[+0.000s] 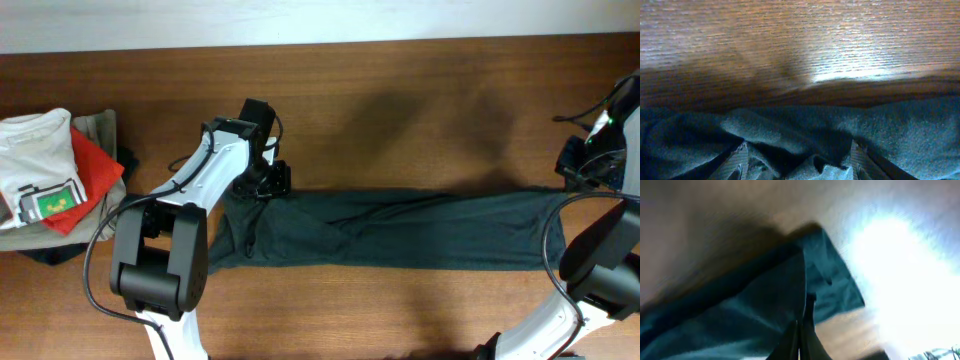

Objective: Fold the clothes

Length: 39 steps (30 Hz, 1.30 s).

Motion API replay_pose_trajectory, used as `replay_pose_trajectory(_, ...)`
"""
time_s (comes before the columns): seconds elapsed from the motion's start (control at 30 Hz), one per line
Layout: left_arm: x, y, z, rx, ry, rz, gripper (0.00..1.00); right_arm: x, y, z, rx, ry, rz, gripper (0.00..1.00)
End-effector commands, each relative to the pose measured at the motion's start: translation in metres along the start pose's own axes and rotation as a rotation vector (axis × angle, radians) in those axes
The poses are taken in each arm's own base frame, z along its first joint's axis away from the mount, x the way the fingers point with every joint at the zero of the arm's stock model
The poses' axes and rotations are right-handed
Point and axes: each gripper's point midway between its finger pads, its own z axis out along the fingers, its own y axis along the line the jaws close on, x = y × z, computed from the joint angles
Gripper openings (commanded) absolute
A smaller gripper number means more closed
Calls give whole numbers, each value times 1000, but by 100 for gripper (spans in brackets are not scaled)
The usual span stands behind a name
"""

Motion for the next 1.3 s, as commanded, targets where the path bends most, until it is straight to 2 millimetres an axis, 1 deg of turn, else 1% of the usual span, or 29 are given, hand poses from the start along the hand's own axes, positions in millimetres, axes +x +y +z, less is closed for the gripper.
replay_pose_trajectory(0.0,0,-3,-4,14,-8,-7,65,-47,37,-16,-201,-208,-12,4)
replay_pose_trajectory(0.03,0,-3,-4,13,-7,-7,65,-72,62,-31,-349,-316,-41,4)
replay_pose_trajectory(0.07,0,-3,-4,13,-6,-7,65,-86,79,-43,-450,-381,-71,4)
replay_pose_trajectory(0.1,1,-3,-4,13,-4,-7,65,-93,94,-55,-533,-426,-103,4)
replay_pose_trajectory(0.13,1,-3,-4,13,-5,-7,65,-97,104,-61,-566,-452,-127,4)
replay_pose_trajectory(0.2,1,-2,-4,13,-4,-7,65,-90,114,-59,-551,-444,-191,4)
replay_pose_trajectory(0.23,1,-2,-4,13,-4,-7,65,-86,112,-52,-500,-426,-203,4)
replay_pose_trajectory(0.3,1,-2,-4,13,-4,-7,65,-75,77,-31,-274,-358,-152,4)
replay_pose_trajectory(0.33,1,-3,-4,13,-5,-7,65,-68,52,-22,-136,-317,-116,4)
replay_pose_trajectory(0.4,1,-2,-4,12,-5,-7,65,-53,15,-15,25,-249,-28,4)
replay_pose_trajectory(0.43,0,-3,-4,13,-7,-7,65,-41,-2,-12,74,-197,12,4)
replay_pose_trajectory(0.5,0,-3,-4,13,-7,-6,65,-20,-17,-6,92,-103,31,4)
replay_pose_trajectory(0.53,0,-3,-4,13,-7,-7,65,-11,-21,-2,99,-64,34,4)
replay_pose_trajectory(0.57,0,-3,-4,14,-7,-7,65,2,-28,6,127,-6,35,4)
replay_pose_trajectory(0.63,0,-3,-4,13,-7,-7,65,20,-49,19,225,63,94,4)
replay_pose_trajectory(0.7,0,-3,-4,13,-7,-7,65,38,-74,31,321,114,205,4)
replay_pose_trajectory(0.77,0,-3,-4,14,-8,-6,65,49,-86,42,330,153,252,4)
replay_pose_trajectory(0.83,0,-3,-4,13,-8,-3,65,63,-106,54,371,186,342,4)
replay_pose_trajectory(0.87,0,-3,-4,14,-8,-3,65,66,-107,59,353,199,359,4)
replay_pose_trajectory(0.9,0,-3,-4,14,-8,-3,65,67,-105,61,328,206,368,4)
replay_pose_trajectory(0.93,0,-3,-4,13,-8,-3,66,68,-104,62,323,213,368,8)
replay_pose_trajectory(0.97,1,-3,-4,13,-4,-4,70,70,-104,62,325,219,366,31)
replay_pose_trajectory(1.0,2,-2,-4,11,-1,-4,71,71,-105,61,327,224,365,48)
replay_pose_trajectory(1.03,2,-2,-4,10,2,-5,71,72,-105,61,330,227,364,50)
replay_pose_trajectory(1.1,3,-2,-4,10,5,-5,72,71,-101,62,302,227,354,50)
replay_pose_trajectory(1.17,5,-1,-4,7,14,-7,73,57,-68,71,86,207,232,52)
replay_pose_trajectory(1.2,6,-1,-4,6,17,-8,73,45,-41,73,-89,173,137,54)
replay_pose_trajectory(1.23,6,-1,-4,6,18,-8,73,40,-24,76,-193,149,77,53)
replay_pose_trajectory(1.27,7,-1,-4,6,19,-8,73,44,-25,83,-185,158,78,53)
